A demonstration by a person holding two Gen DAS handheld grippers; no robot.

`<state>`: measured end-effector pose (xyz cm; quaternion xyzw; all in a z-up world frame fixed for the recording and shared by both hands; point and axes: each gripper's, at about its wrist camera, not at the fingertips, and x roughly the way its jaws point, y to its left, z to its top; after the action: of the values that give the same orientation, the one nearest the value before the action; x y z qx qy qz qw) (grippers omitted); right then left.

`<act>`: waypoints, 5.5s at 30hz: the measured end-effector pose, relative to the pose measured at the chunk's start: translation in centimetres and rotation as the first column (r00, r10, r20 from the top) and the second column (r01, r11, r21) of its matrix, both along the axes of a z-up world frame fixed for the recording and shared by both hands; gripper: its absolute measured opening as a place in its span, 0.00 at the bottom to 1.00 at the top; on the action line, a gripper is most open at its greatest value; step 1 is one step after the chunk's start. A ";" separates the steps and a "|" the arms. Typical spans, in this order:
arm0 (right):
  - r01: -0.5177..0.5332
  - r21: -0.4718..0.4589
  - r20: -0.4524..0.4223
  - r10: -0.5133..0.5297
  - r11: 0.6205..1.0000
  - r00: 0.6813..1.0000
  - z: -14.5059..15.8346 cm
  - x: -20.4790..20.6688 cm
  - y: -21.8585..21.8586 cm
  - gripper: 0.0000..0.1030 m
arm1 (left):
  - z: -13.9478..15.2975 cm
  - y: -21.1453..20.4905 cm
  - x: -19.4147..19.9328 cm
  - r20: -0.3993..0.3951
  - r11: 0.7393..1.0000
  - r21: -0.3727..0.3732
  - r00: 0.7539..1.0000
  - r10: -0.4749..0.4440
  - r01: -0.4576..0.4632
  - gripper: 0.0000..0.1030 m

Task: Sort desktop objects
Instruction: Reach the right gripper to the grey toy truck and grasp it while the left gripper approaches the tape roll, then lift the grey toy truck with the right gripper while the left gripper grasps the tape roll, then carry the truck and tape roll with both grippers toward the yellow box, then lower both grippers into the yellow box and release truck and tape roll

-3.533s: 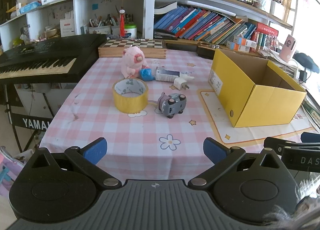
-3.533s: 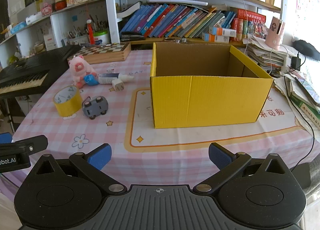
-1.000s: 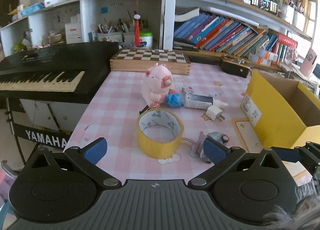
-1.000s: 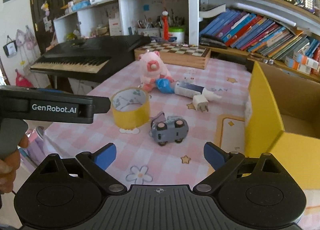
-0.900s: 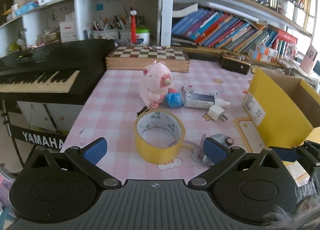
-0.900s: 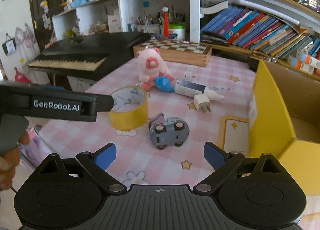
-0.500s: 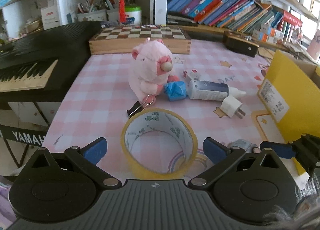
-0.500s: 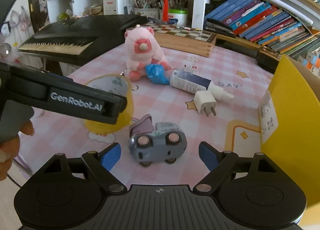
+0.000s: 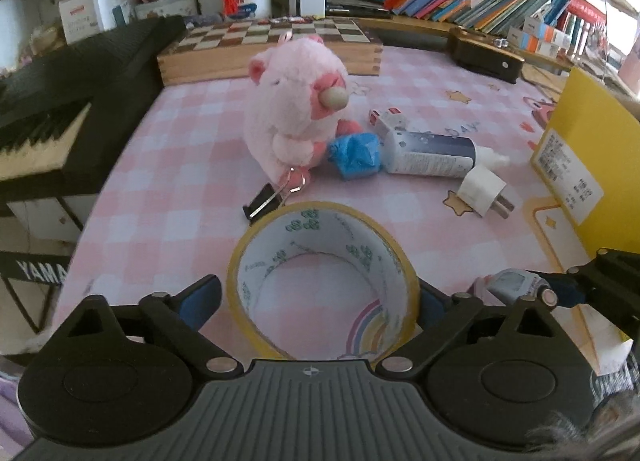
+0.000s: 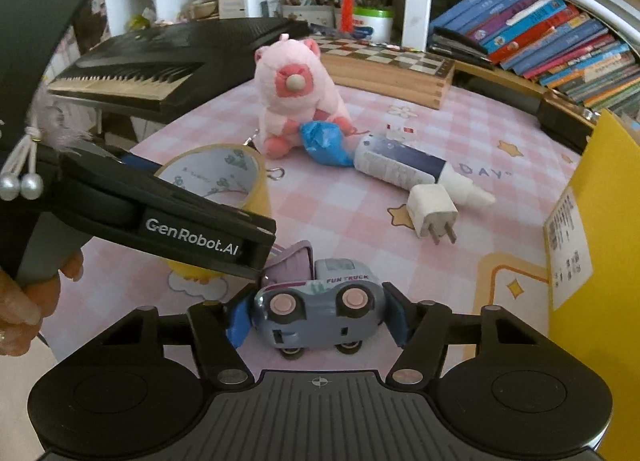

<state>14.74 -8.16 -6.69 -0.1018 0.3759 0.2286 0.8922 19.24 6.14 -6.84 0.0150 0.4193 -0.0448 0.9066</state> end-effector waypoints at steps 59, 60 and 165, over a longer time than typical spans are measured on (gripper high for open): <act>0.328 0.141 -0.006 -0.330 0.934 0.944 10.3 -20.0 -13.8 0.63 | 10.8 -8.6 -21.6 0.121 0.929 -0.199 0.948 -0.293 0.312 0.82; 0.334 0.141 -0.009 -0.336 0.932 0.942 10.3 -20.2 -13.9 0.63 | 10.7 -8.8 -21.7 0.119 0.927 -0.199 0.947 -0.299 0.318 0.82; -0.125 -0.479 -0.009 0.138 0.869 0.990 7.9 5.7 -21.1 0.63 | 9.8 -27.4 3.2 0.082 0.715 0.008 0.712 -0.697 0.699 0.82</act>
<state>20.42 -29.31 1.20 -0.3474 0.4015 0.1875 0.8264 22.40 -21.25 2.96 0.1630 0.3458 -0.3880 0.8386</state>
